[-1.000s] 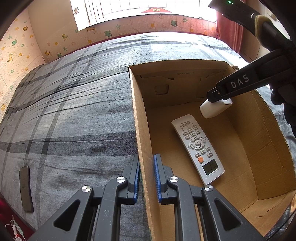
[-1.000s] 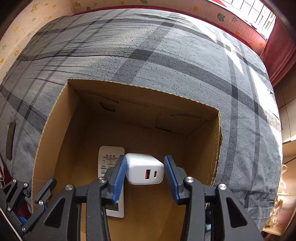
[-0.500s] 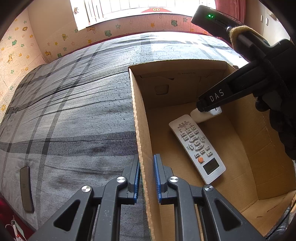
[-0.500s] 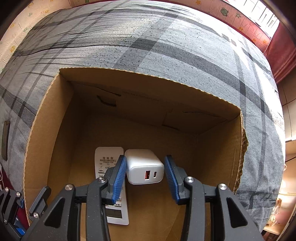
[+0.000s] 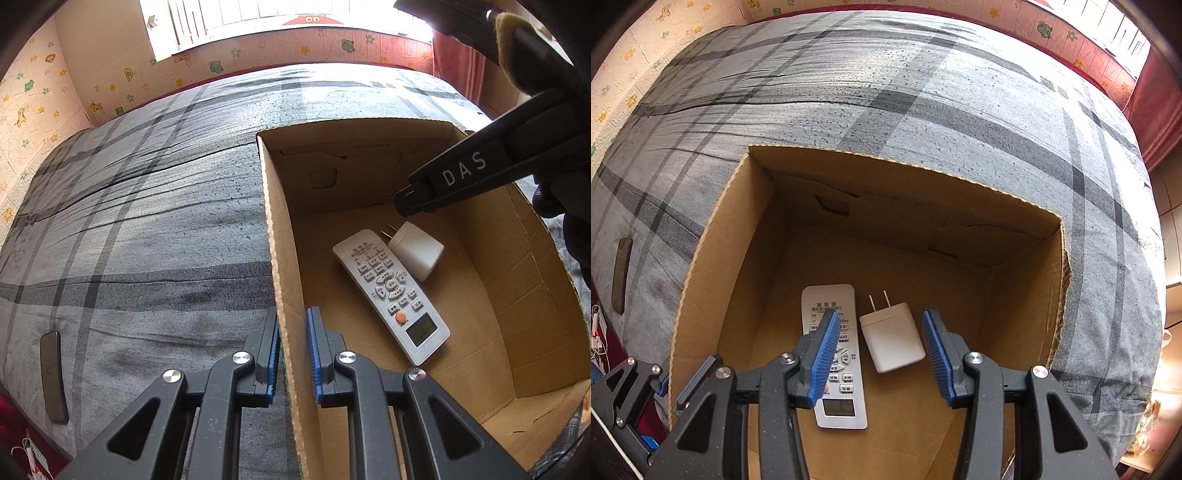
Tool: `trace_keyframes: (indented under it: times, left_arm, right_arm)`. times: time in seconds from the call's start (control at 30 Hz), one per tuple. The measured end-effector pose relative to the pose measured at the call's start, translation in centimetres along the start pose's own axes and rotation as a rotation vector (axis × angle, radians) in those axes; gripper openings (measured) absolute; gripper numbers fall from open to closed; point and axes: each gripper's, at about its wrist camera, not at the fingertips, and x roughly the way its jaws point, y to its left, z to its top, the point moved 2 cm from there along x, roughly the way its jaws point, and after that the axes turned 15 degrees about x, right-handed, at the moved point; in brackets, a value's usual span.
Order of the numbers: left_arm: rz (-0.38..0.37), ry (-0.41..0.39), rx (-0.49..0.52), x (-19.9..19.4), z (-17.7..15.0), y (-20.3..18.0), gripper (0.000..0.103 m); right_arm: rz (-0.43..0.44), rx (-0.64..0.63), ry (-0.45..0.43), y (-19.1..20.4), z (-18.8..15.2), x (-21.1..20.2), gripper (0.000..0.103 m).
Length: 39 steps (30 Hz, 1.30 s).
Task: Organize rigid objects
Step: 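Lower the charger beside the remote in the box and open the right gripper, then move the right gripper out of the box over the light-blue tube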
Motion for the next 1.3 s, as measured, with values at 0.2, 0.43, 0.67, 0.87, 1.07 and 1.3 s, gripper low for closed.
trace_keyframes:
  times: [0.2, 0.43, 0.67, 0.87, 1.07, 1.3]
  left_arm:
    - [0.007, 0.004, 0.005, 0.1, 0.1, -0.1, 0.015]
    - [0.012, 0.006, 0.008, 0.1, 0.2, -0.3, 0.015]
    - [0.018, 0.008, 0.012, 0.0, 0.2, -0.4, 0.015]
    - [0.018, 0.01, 0.012, 0.0, 0.3, -0.4, 0.015]
    - [0.017, 0.009, 0.01, 0.0, 0.2, -0.4, 0.016]
    - [0.017, 0.01, 0.012, 0.1, 0.3, -0.4, 0.016]
  right_arm:
    - [0.022, 0.003, -0.028, -0.6, -0.5, -2.7, 0.059]
    - [0.02, 0.002, -0.054, -1.4, -1.6, -5.2, 0.067]
    - [0.01, 0.039, -0.102, -3.5, -2.1, -7.2, 0.078]
    - [0.001, 0.064, -0.14, -5.9, -2.6, -9.1, 0.091]
    - [0.0, 0.114, -0.182, -8.5, -3.0, -11.0, 0.103]
    - [-0.016, 0.193, -0.203, -12.2, -3.4, -12.0, 0.103]
